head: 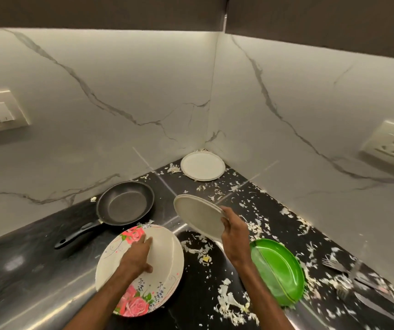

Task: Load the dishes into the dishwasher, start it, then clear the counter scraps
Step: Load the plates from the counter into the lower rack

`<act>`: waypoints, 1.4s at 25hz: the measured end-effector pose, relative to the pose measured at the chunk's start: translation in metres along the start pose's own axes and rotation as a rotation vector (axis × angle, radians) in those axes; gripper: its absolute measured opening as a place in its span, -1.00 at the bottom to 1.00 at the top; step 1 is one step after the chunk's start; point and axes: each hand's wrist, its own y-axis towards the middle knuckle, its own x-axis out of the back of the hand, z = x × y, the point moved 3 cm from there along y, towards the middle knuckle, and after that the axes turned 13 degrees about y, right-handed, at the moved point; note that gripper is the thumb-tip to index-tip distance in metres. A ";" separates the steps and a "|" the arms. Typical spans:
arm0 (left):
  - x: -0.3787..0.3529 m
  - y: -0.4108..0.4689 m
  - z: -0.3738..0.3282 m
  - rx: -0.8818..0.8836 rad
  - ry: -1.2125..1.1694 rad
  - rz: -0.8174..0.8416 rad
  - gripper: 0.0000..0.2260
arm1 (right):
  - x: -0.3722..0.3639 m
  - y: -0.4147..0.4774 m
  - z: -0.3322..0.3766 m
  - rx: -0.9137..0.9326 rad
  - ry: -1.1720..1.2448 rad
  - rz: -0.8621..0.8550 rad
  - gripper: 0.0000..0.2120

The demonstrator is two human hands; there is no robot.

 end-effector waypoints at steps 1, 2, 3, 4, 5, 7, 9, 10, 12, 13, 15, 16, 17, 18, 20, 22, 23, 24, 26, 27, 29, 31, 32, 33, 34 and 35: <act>0.002 -0.002 -0.001 -0.012 0.012 0.004 -0.07 | 0.006 -0.010 0.007 0.018 0.003 -0.047 -0.67; 0.006 -0.006 -0.002 -0.022 0.006 0.003 -0.08 | 0.012 -0.020 0.017 0.036 0.006 -0.113 -0.71; 0.011 -0.009 -0.004 -0.033 -0.026 -0.006 -0.11 | 0.018 -0.029 0.026 0.046 0.020 -0.183 -0.74; 0.018 -0.014 -0.007 -0.061 -0.073 -0.040 -0.16 | 0.023 -0.039 0.034 0.038 0.041 -0.252 -0.72; 0.029 -0.019 -0.013 -0.109 -0.138 -0.109 -0.23 | 0.029 -0.049 0.042 0.018 0.071 -0.321 -0.64; 0.052 -0.035 -0.032 -0.255 -0.381 -0.218 -0.45 | 0.039 -0.076 0.057 -0.041 0.109 -0.459 -0.57; 0.066 -0.062 -0.059 -0.334 -0.852 0.007 -0.56 | 0.046 -0.115 0.071 -0.098 0.109 -0.557 -0.57; 0.066 -0.075 -0.075 -0.374 -1.027 0.175 -0.52 | 0.048 -0.138 0.079 -0.112 0.099 -0.585 -0.57; 0.063 -0.103 -0.106 -0.466 -1.138 0.364 -0.50 | 0.055 -0.187 0.096 -0.094 0.029 -0.624 -0.53; 0.059 -0.117 -0.121 -0.509 -1.102 0.368 -0.55 | 0.061 -0.210 0.104 -0.081 -0.019 -0.651 -0.49; 0.045 -0.143 -0.151 -0.634 -0.926 0.253 -0.67 | 0.080 -0.259 0.115 -0.117 -0.084 -0.746 -0.44; 0.035 -0.156 -0.166 -0.707 -0.849 0.211 -0.69 | 0.092 -0.282 0.118 -0.161 -0.078 -0.813 -0.44; 0.023 -0.174 -0.183 -0.769 -0.792 0.227 -0.69 | 0.106 -0.311 0.123 -0.206 -0.055 -0.893 -0.47; 0.013 -0.191 -0.198 -0.804 -0.772 0.289 -0.69 | 0.119 -0.338 0.127 -0.229 -0.024 -0.961 -0.50; -0.007 -0.226 -0.226 -0.819 -0.765 0.498 -0.58 | 0.141 -0.393 0.145 -0.248 -0.004 -1.043 -0.51; -0.031 -0.263 -0.255 -0.793 -0.717 0.779 -0.41 | 0.154 -0.454 0.171 -0.263 -0.097 -1.063 -0.49; -0.044 -0.280 -0.269 -0.783 -0.680 0.908 -0.35 | 0.154 -0.484 0.184 -0.265 -0.185 -1.045 -0.48; -0.059 -0.299 -0.281 -0.779 -0.632 1.004 -0.34 | 0.151 -0.514 0.195 -0.266 -0.282 -1.017 -0.48; -0.096 -0.345 -0.305 -0.809 -0.488 1.068 -0.48 | 0.140 -0.575 0.206 -0.296 -0.454 -0.969 -0.46; -0.120 -0.372 -0.316 -0.832 -0.400 1.065 -0.59 | 0.134 -0.608 0.206 -0.331 -0.502 -0.963 -0.45; -0.169 -0.418 -0.331 -0.817 -0.315 1.053 -0.69 | 0.121 -0.666 0.196 -0.426 -0.533 -0.970 -0.43; -0.215 -0.460 -0.341 -0.778 -0.257 1.030 -0.69 | 0.110 -0.723 0.183 -0.583 -0.484 -0.978 -0.43; -0.237 -0.482 -0.347 -0.764 -0.225 1.010 -0.70 | 0.105 -0.755 0.177 -0.667 -0.435 -0.985 -0.42; -0.256 -0.499 -0.353 -0.755 -0.196 0.983 -0.70 | 0.101 -0.785 0.170 -0.746 -0.374 -0.990 -0.42; -0.272 -0.514 -0.357 -0.752 -0.170 0.951 -0.71 | 0.097 -0.814 0.163 -0.813 -0.303 -0.992 -0.44; -0.286 -0.527 -0.364 -0.755 -0.155 0.913 -0.73 | 0.095 -0.841 0.156 -0.872 -0.238 -0.993 -0.50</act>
